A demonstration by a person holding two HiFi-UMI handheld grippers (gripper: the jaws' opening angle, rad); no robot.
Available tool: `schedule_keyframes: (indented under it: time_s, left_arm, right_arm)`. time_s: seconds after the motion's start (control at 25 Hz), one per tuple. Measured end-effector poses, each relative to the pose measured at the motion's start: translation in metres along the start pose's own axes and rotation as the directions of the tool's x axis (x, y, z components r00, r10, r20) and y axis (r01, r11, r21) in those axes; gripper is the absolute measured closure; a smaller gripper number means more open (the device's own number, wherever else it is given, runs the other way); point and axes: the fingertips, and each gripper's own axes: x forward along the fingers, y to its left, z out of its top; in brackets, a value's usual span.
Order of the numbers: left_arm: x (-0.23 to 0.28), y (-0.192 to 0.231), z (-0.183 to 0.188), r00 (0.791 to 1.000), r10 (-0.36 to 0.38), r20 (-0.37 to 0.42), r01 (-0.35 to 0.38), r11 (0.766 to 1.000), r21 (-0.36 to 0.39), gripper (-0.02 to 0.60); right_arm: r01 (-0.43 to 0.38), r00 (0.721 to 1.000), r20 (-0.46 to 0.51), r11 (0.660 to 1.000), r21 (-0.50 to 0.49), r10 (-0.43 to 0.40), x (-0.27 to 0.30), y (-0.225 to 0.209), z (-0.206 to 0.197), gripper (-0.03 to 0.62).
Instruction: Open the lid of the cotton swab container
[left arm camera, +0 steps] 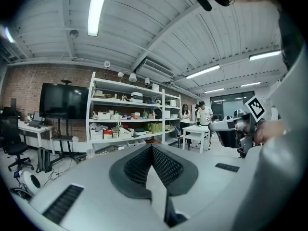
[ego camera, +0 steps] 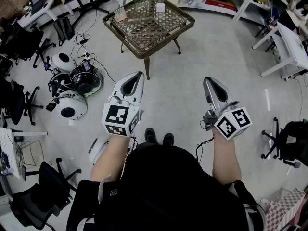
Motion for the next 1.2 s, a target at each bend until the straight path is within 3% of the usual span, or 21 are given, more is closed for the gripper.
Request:
schedule_keyframes:
  time_s: [0.44,0.92,1.2]
  left_arm:
    - [0.011,-0.004,-0.002,1.000,-0.011,-0.017,0.011,1.000,0.003,0.578]
    - [0.008,-0.024,0.004,0.999,0.039,-0.007,-0.039,0.999,-0.003,0.578]
    - [0.006,-0.036,0.004,0.999,0.043,-0.004,-0.043,0.999,-0.010,0.578]
  right_arm:
    - [0.014,1.000,-0.004,0.999,0.048,-0.014,-0.001,-0.015,-0.013,0.589]
    - [-0.034,0.999,0.016,0.998,-0.047,0.035,-0.035,-0.023,0.001,0.588]
    - [-0.028,0.999,0.043,0.999,0.023,0.027,-0.057,-0.042,0.000,0.586]
